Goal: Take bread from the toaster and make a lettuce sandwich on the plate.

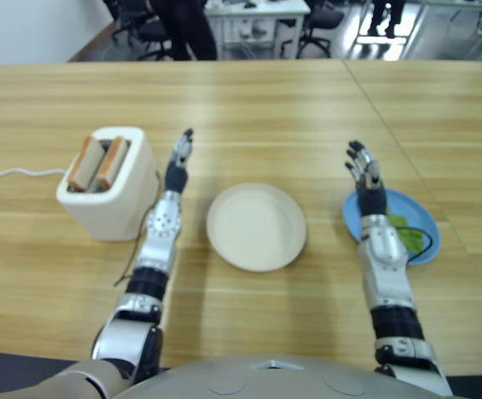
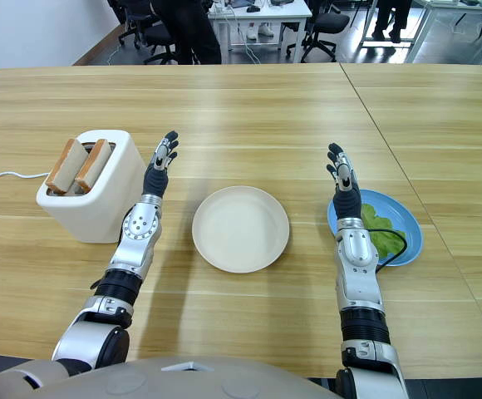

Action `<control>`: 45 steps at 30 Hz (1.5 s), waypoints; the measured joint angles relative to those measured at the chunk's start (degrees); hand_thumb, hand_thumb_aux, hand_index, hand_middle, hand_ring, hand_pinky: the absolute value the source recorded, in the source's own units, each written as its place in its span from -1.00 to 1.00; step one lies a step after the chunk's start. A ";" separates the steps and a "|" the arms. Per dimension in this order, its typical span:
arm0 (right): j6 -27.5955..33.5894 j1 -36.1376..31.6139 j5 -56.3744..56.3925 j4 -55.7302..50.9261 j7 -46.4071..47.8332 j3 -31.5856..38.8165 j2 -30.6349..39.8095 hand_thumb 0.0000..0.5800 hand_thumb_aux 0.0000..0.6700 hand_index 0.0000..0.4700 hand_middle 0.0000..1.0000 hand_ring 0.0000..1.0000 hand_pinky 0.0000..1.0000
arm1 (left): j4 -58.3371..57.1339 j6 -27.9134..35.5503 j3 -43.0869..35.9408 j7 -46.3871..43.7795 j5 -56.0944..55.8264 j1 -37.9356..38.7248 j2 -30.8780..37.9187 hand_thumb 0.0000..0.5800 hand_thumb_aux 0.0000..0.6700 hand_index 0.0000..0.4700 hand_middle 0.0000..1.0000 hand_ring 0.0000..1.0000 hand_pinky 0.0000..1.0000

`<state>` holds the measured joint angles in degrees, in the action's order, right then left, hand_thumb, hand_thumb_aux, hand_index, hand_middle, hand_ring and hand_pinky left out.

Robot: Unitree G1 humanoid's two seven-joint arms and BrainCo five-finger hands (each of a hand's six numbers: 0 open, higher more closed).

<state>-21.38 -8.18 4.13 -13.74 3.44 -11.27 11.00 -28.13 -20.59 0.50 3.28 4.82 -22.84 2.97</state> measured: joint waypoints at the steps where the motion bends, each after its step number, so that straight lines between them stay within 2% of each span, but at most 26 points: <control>1: 0.00 0.00 0.00 0.00 0.00 0.00 0.00 -1.00 -1.00 -1.00 -1.00 -1.00 -1.00 | 0.00 0.00 0.00 0.00 0.00 0.00 0.00 -1.00 -1.00 -1.00 -1.00 -1.00 -1.00; 11: 0.04 -0.02 0.00 0.01 0.01 0.04 -0.02 -1.00 -1.00 -1.00 -1.00 -1.00 -1.00 | 0.36 0.46 -0.13 -0.14 0.60 -0.05 0.14 -1.00 -1.00 -1.00 -1.00 -1.00 -1.00; 13: 0.07 0.13 0.01 0.01 0.01 -0.02 -0.01 -1.00 -1.00 -1.00 -1.00 -1.00 -1.00 | 7.79 1.96 -0.43 -1.01 0.62 2.46 0.53 -1.00 -1.00 -1.00 -1.00 -1.00 -1.00; 16: 0.17 0.27 -0.03 0.14 -0.01 0.06 -0.03 -1.00 -1.00 -1.00 -1.00 -1.00 -1.00 | 27.47 7.42 0.04 -3.36 0.34 6.22 3.89 -1.00 -1.00 -1.00 -1.00 -1.00 -1.00; 18: 0.25 0.59 -0.06 0.25 -0.08 0.08 -0.07 -1.00 -1.00 -1.00 -1.00 -1.00 -1.00 | 46.36 14.93 5.73 -6.91 0.48 5.97 13.24 -1.00 -1.00 -1.00 -1.00 -1.00 -1.00; 20: 0.26 0.94 -0.06 0.35 -0.18 -0.02 -0.05 -1.00 -1.00 -1.00 -1.00 -1.00 -1.00 | 53.43 18.32 11.35 -8.97 2.69 5.74 20.73 -1.00 -1.00 -1.00 -1.00 -1.00 -1.00; 21: 0.24 1.04 -0.08 0.51 -0.23 0.11 -0.26 -1.00 -1.00 -1.00 -1.00 -1.00 -1.00 | 55.52 20.36 14.50 -10.68 5.36 6.90 26.93 -1.00 -1.00 -1.00 -1.00 -1.00 -1.00; 23: 0.27 1.24 -0.23 0.60 -0.53 0.06 -0.43 -1.00 -1.00 -1.00 -1.00 -1.00 -1.00 | 54.73 23.46 19.82 -12.84 10.69 9.93 35.61 -1.00 -1.00 -1.00 -1.00 -1.00 -1.00; 25: 0.22 1.38 -0.40 0.76 -0.88 0.21 -1.01 -1.00 -1.00 -1.00 -1.00 -1.00 -1.00 | 48.01 26.07 22.41 -13.28 18.97 15.96 44.07 -1.00 -1.00 -1.00 -1.00 -1.00 -1.00; 28: 0.20 1.54 -0.49 0.75 -1.20 0.21 -1.30 -1.00 -1.00 -1.00 -1.00 -1.00 -1.00 | 37.94 29.08 22.64 -11.28 28.68 22.23 49.35 -1.00 -1.00 -1.00 -1.00 -1.00 -1.00; 37: 0.28 1.65 -0.54 1.00 -1.24 0.28 -1.48 -1.00 -1.00 -1.00 -1.00 -1.00 -1.00 | 27.49 33.32 13.74 -10.53 36.70 24.85 49.49 -1.00 -1.00 -1.00 -1.00 -1.00 -1.00; 45: 0.51 1.60 -0.53 1.00 -1.03 0.25 -1.27 -1.00 -1.00 -1.00 -1.00 -1.00 -1.00 | 26.81 35.37 11.62 -9.88 37.65 24.40 48.66 -1.00 -1.00 -1.00 -1.00 -1.00 -1.00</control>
<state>-20.87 -6.58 3.60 -12.75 2.41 -11.02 9.74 -1.32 14.78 12.12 -6.60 42.46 1.56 51.63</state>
